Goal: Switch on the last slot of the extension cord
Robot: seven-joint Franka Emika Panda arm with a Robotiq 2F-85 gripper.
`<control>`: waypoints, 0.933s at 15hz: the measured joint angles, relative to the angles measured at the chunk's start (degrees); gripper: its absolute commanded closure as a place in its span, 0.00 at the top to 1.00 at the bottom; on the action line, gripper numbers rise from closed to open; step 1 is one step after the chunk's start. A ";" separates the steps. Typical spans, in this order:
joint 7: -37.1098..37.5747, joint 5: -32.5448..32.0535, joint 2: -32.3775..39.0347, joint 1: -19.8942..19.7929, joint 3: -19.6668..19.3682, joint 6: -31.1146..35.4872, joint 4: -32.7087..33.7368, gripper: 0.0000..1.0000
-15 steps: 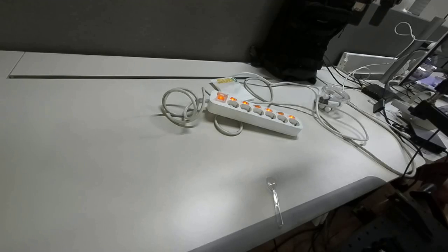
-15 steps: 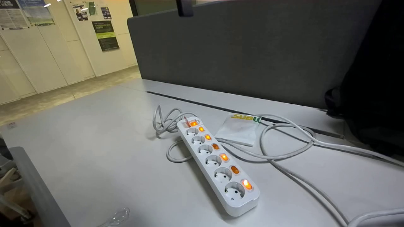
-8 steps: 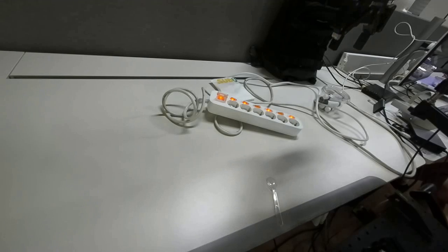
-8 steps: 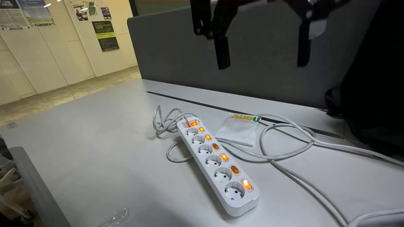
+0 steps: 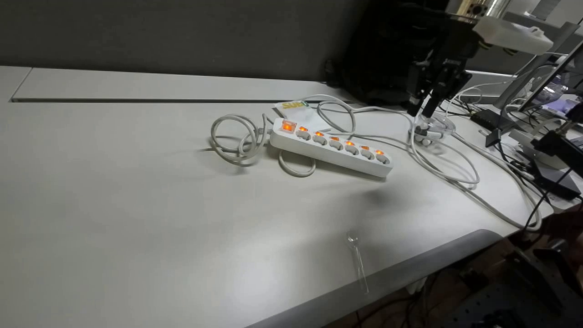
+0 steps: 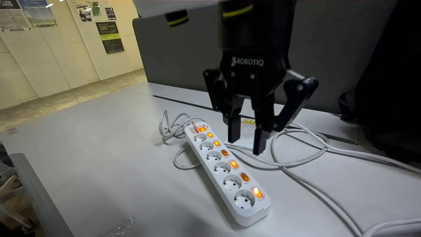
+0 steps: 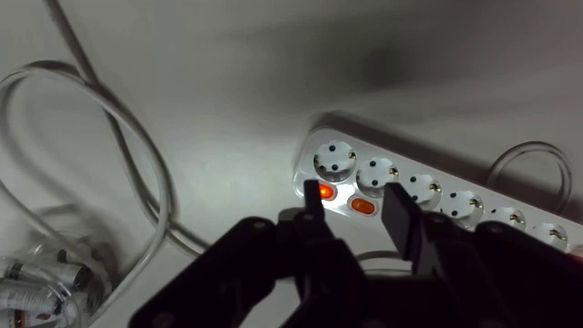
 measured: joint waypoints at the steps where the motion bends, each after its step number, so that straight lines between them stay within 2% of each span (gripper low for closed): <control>1: 1.37 1.18 0.79 0.00 0.26 0.25 0.01 0.05; 2: 2.82 2.38 1.55 0.00 0.57 0.58 0.02 0.00; 7: 8.99 6.08 4.29 0.07 2.35 1.72 0.05 0.01; 14: 9.27 6.69 4.47 -0.19 2.56 2.59 0.25 0.00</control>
